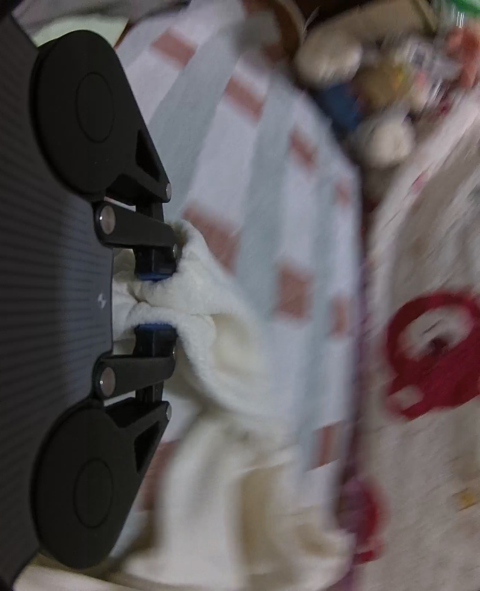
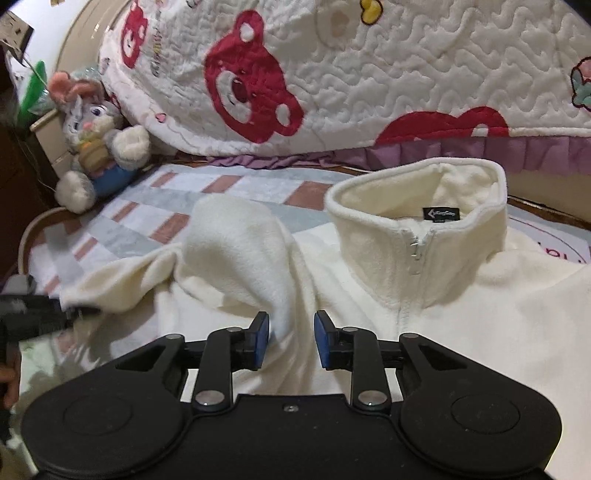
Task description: Fold clothes
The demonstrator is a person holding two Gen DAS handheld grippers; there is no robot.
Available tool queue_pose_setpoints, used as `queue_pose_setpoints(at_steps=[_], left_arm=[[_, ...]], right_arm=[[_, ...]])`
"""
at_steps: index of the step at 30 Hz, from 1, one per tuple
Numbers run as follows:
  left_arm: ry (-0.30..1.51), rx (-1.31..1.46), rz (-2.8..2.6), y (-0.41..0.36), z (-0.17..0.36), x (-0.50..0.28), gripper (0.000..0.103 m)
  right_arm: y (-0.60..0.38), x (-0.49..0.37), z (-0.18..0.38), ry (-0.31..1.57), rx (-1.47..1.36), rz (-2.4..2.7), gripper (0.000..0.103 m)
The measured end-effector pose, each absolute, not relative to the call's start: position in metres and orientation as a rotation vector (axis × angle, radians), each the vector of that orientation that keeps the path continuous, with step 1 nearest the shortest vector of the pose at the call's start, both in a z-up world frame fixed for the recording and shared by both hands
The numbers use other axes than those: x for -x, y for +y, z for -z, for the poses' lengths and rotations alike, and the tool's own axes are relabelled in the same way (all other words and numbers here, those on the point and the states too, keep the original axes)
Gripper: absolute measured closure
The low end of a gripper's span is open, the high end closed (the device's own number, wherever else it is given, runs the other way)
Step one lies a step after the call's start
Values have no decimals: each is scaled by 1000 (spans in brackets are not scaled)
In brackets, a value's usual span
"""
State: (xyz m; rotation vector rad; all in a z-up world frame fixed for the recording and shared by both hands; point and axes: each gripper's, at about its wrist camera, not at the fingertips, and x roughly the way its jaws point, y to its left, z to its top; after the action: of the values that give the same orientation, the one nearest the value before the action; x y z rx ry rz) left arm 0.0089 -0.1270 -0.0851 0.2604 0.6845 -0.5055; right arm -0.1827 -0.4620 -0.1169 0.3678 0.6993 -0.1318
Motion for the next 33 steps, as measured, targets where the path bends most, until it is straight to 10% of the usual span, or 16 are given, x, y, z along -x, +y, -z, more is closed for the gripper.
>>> queue_pose_setpoints(at_steps=[15,33], left_arm=[[438,-59,274,-23,-9,-32,84],[701,161,50,25,97,-115,84]], right_arm=[[-358,189,117,889,-286,-276,57],[-316,198,125,1021,-465,-390,36]])
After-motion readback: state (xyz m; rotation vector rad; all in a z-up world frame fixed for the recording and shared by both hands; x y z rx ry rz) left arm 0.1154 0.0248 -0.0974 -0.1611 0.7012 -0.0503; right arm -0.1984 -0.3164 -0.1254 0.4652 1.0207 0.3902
